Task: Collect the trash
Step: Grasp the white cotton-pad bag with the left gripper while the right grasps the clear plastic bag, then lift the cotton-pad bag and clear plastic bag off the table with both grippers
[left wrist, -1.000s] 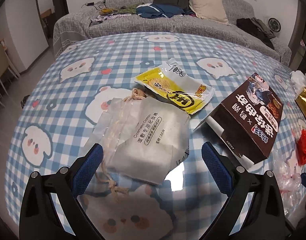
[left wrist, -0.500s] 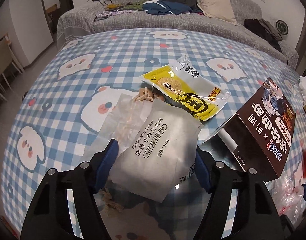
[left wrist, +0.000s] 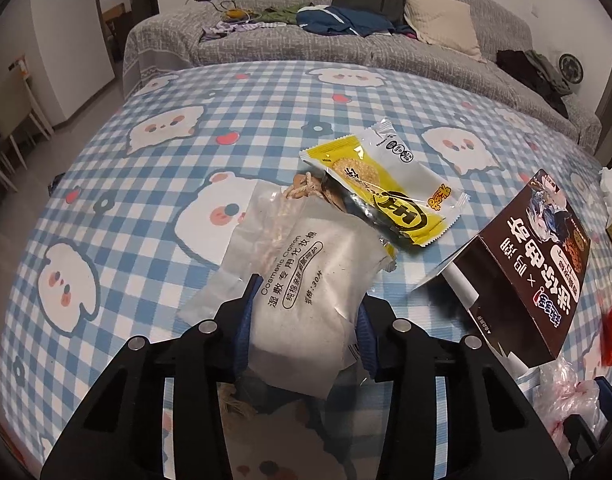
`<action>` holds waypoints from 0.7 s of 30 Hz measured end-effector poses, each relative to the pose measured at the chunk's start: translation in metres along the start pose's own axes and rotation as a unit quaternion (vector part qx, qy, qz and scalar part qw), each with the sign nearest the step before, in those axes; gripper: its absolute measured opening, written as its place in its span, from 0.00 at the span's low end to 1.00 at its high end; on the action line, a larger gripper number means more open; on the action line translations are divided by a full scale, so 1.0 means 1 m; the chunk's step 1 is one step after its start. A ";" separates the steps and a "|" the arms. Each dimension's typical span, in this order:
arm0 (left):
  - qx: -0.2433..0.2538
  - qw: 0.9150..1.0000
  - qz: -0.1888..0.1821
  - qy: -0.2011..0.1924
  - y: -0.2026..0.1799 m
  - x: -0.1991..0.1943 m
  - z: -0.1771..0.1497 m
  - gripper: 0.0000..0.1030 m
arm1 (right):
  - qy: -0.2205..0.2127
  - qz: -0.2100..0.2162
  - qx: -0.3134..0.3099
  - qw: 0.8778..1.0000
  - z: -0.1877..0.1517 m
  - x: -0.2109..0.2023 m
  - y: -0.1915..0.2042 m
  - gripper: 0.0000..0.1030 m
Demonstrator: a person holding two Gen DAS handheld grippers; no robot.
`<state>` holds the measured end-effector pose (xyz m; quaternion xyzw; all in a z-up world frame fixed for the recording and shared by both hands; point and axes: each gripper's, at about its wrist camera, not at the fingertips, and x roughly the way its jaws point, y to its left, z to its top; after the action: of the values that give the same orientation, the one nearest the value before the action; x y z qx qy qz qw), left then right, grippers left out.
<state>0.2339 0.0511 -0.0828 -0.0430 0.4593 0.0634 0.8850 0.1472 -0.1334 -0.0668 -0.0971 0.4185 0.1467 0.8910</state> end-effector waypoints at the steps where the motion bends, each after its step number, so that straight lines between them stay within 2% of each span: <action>1: 0.000 1.000 0.000 0.000 0.000 0.000 0.000 0.40 | -0.001 0.003 0.004 1.000 0.000 0.000 -0.001 0.34; 21: -0.008 1.000 -0.011 0.005 0.008 -0.019 -0.007 0.37 | -0.012 0.010 0.027 1.000 0.005 -0.011 -0.004 0.33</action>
<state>0.2167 0.0563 -0.0712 -0.0558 0.4626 0.0570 0.8830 0.1454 -0.1372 -0.0545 -0.0671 0.4129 0.1456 0.8966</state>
